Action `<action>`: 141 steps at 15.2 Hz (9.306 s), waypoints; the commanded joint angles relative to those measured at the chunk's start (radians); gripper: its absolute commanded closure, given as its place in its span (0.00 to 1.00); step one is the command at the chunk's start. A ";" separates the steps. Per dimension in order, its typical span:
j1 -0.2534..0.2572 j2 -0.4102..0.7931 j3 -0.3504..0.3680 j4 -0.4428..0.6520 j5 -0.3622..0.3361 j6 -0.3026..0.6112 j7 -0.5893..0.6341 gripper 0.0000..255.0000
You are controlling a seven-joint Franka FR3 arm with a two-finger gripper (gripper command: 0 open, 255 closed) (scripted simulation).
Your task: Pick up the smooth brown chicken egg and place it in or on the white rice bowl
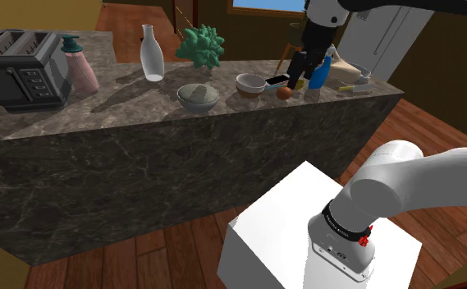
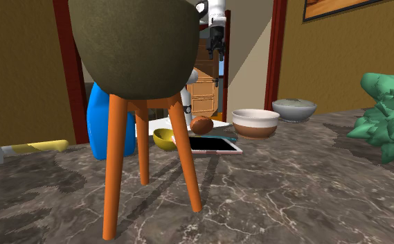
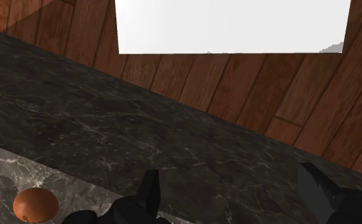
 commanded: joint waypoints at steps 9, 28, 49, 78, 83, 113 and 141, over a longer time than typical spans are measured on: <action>-0.010 0.123 -0.166 -0.048 -0.146 0.174 -0.284 0.00; 0.030 0.774 -0.500 0.222 -0.159 0.619 -0.976 0.00; -0.104 1.240 -0.446 0.529 0.081 0.787 -1.362 0.00; -0.080 1.137 -0.473 0.601 0.036 0.619 -1.356 1.00; -0.076 1.111 -0.478 0.637 0.025 0.560 -1.357 1.00; 0.183 1.049 -0.366 0.765 -0.084 0.309 -0.976 1.00; 0.374 1.367 -0.244 1.144 -0.045 0.166 -0.661 1.00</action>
